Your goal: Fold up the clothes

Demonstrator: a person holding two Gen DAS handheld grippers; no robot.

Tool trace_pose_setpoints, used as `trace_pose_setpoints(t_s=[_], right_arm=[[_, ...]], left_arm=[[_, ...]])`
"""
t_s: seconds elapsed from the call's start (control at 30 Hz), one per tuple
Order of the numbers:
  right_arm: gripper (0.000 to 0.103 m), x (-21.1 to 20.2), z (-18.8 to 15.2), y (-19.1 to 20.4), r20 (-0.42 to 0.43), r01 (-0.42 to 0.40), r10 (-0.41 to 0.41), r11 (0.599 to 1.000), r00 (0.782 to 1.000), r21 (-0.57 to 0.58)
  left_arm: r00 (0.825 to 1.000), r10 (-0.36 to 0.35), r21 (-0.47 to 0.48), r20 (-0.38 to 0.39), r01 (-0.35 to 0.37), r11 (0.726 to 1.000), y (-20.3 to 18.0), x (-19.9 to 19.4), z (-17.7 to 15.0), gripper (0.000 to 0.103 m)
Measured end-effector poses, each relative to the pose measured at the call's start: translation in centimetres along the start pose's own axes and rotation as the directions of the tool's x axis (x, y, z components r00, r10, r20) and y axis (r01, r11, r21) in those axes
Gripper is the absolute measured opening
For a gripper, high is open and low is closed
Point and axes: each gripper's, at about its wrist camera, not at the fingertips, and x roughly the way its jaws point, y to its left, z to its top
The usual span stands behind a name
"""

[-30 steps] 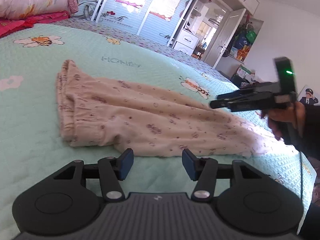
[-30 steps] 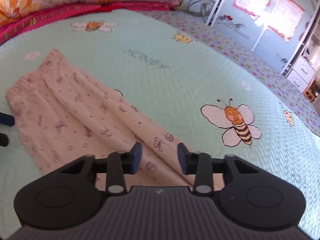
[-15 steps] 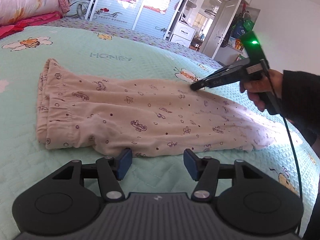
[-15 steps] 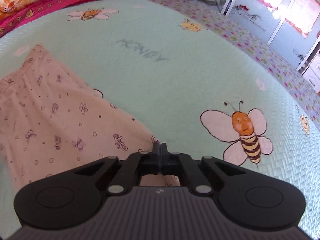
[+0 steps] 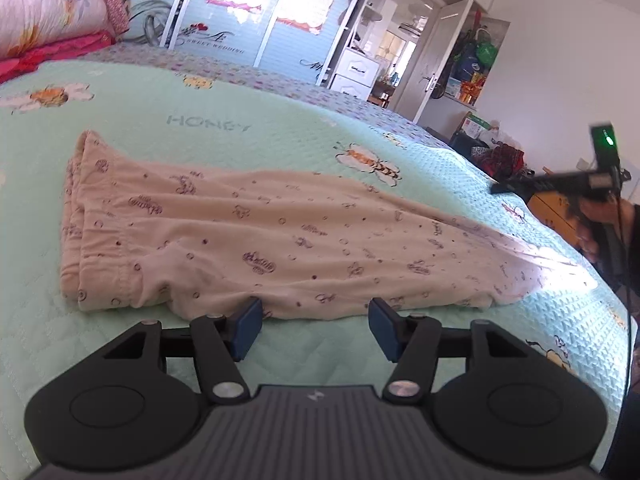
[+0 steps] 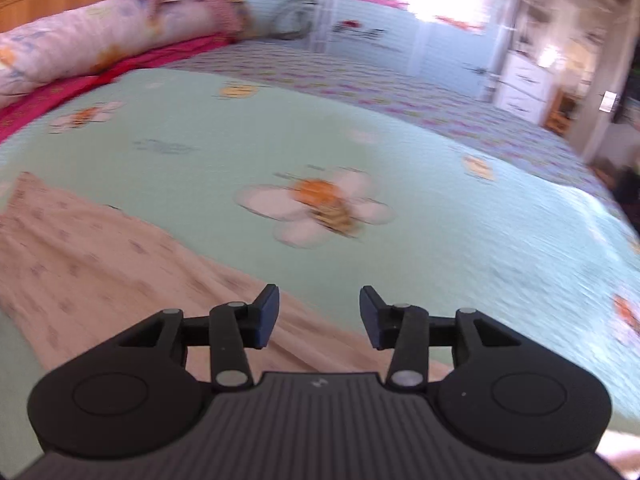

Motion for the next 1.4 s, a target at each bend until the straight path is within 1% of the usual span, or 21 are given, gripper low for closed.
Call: trace_pose_setpoints(t_s=[0.07, 0.13, 0.2, 0.3, 0.37, 0.43, 0.57, 0.7, 0.77, 0.8, 0.9, 1.0, 1.03, 1.1, 1.2, 1.23, 1.27, 1.3, 1.37, 1.4], right_arm=[[0.047, -1.1, -1.9, -2.6, -0.03, 0.027, -0.026, 0.999, 0.999, 0.017], [0.047, -1.7, -3.4, -4.9, -0.063, 0.011, -0.011, 1.0, 0.998, 0.005], [0.047, -2.1, -4.4, -6.1, -0.062, 0.007, -0.009, 0.999, 0.998, -0.047], [0.047, -1.4, -5.1, -7.3, -0.067, -0.026, 0.018, 0.993, 0.998, -0.113], [0.047, -0.6, -5.3, -8.1, -0.072, -0.042, 0.031, 0.987, 0.997, -0.156], [0.047, 0.4, -5.4, -9.2, -0.08, -0.075, 0.061, 0.981, 0.995, -0.18], [0.047, 2.5, -5.6, -11.0, -0.113, -0.143, 0.123, 0.971, 0.986, -0.192], [0.045, 4.8, -5.5, -12.0, -0.157, -0.222, 0.191, 0.953, 0.969, -0.206], [0.027, 5.7, -5.5, -12.0, -0.189, -0.256, 0.217, 0.942, 0.958, -0.218], [0.001, 5.8, -5.5, -11.8, -0.2, -0.265, 0.221, 0.936, 0.954, -0.23], [0.001, 5.7, -5.5, -11.9, -0.179, -0.253, 0.213, 0.936, 0.961, -0.244], [0.001, 5.3, -4.9, -13.0, -0.143, -0.234, 0.206, 0.948, 0.968, -0.218], [0.001, 5.2, -4.7, -13.4, -0.143, -0.247, 0.221, 0.947, 0.965, -0.206], [0.001, 5.2, -4.6, -13.7, -0.169, -0.286, 0.254, 0.936, 0.952, -0.206], [0.005, 5.8, -5.2, -12.6, -0.205, -0.263, 0.21, 0.923, 0.956, -0.282], [0.01, 6.1, -5.3, -12.4, -0.213, -0.26, 0.203, 0.921, 0.956, -0.289], [0.011, 6.4, -5.4, -12.2, -0.22, -0.26, 0.199, 0.92, 0.955, -0.293], [0.011, 6.5, -5.4, -12.2, -0.223, -0.266, 0.205, 0.92, 0.953, -0.287], [0.0, 6.7, -5.4, -12.4, -0.235, -0.283, 0.223, 0.921, 0.946, -0.267], [0.001, 6.4, -5.2, -12.6, -0.221, -0.273, 0.217, 0.923, 0.951, -0.269]], left_arm=[[1.0, -0.005, 0.023, 0.005, 0.005, 1.0, -1.2, 0.1, 0.1, 0.061], [1.0, -0.025, 0.053, 0.012, 0.024, 0.998, -3.2, 0.2, 0.2, 0.061], [0.998, -0.066, 0.08, 0.024, 0.064, 0.995, -5.6, 0.5, 0.3, 0.061], [0.991, -0.132, 0.12, 0.026, 0.128, 0.984, -10.0, 1.5, 0.5, 0.061], [0.987, -0.159, 0.142, 0.021, 0.155, 0.978, -12.7, 2.3, 0.4, 0.061], [0.983, -0.185, 0.14, 0.008, 0.182, 0.973, -14.5, 3.2, 0.2, 0.061], [0.982, -0.184, 0.091, -0.049, 0.188, 0.978, -15.7, 5.3, -0.8, 0.061], [0.979, -0.18, 0.111, -0.101, 0.19, 0.975, -16.9, 6.5, -1.3, 0.061], [0.977, -0.18, 0.115, -0.112, 0.193, 0.975, -17.3, 6.9, -1.3, 0.061], [0.977, -0.181, 0.116, -0.117, 0.194, 0.974, -17.5, 7.0, -1.3, 0.061], [0.975, -0.182, 0.123, -0.129, 0.198, 0.972, -17.9, 7.3, -1.5, 0.061], [0.973, -0.185, 0.13, -0.138, 0.203, 0.971, -18.3, 7.2, -1.6, 0.061], [0.973, -0.184, 0.133, -0.139, 0.203, 0.97, -18.4, 7.2, -1.7, 0.061], [0.972, -0.186, 0.133, -0.141, 0.205, 0.97, -18.5, 7.2, -1.7, 0.061], [0.971, -0.186, 0.13, -0.147, 0.205, 0.97, -18.6, 7.4, -1.9, 0.061], [0.971, -0.183, 0.134, -0.151, 0.204, 0.97, -18.6, 7.4, -1.9, 0.061], [0.971, -0.18, 0.138, -0.154, 0.202, 0.97, -18.7, 7.4, -2.0, 0.061], [0.971, -0.178, 0.142, -0.157, 0.2, 0.969, -18.8, 7.4, -2.0, 0.061], [0.971, -0.172, 0.149, -0.164, 0.197, 0.969, -18.9, 7.4, -2.1, 0.061], [0.972, -0.169, 0.15, -0.166, 0.194, 0.969, -18.8, 7.4, -2.1, 0.061]])
